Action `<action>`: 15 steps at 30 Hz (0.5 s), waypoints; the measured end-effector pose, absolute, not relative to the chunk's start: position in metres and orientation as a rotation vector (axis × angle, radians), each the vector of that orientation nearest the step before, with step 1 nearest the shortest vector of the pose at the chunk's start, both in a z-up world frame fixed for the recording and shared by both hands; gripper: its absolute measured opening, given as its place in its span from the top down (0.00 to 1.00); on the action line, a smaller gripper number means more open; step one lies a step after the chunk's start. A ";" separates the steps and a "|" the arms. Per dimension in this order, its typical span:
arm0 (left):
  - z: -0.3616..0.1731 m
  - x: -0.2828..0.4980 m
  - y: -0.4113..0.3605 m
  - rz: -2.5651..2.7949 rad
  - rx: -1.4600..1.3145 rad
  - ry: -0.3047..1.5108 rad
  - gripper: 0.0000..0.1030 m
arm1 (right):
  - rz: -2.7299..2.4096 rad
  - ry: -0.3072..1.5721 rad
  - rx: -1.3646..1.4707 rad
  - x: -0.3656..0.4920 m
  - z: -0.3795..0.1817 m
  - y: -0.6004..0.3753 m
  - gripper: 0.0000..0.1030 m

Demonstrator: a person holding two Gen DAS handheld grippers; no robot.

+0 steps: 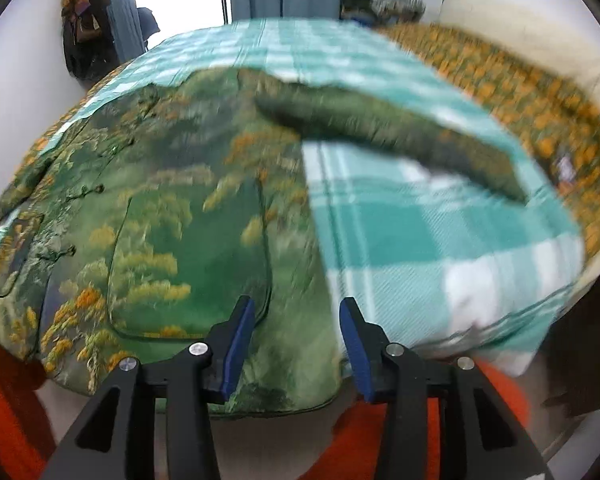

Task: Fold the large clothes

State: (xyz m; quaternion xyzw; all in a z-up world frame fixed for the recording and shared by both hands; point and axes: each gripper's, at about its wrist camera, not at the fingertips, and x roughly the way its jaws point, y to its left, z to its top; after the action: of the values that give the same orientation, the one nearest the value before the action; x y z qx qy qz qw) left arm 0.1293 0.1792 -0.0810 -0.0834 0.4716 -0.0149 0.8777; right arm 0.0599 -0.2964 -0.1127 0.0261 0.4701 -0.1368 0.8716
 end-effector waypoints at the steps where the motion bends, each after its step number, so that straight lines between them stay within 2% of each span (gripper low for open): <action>1: -0.075 0.127 0.178 -0.029 -0.178 0.961 0.16 | -0.299 0.975 0.029 0.061 -0.108 -0.294 0.55; 4: -0.061 0.130 0.170 -0.037 -0.193 0.920 0.12 | -0.314 0.956 -0.029 0.060 -0.101 -0.286 0.54; 15: -0.056 0.135 0.139 -0.034 -0.151 0.890 0.10 | -0.366 0.930 -0.105 0.052 -0.091 -0.281 0.54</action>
State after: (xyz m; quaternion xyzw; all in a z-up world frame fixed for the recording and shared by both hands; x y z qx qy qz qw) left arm 0.1354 0.1393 -0.0560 -0.0731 0.4301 -0.0164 0.8997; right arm 0.0521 -0.2810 -0.0906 -0.0503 0.4459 -0.1752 0.8764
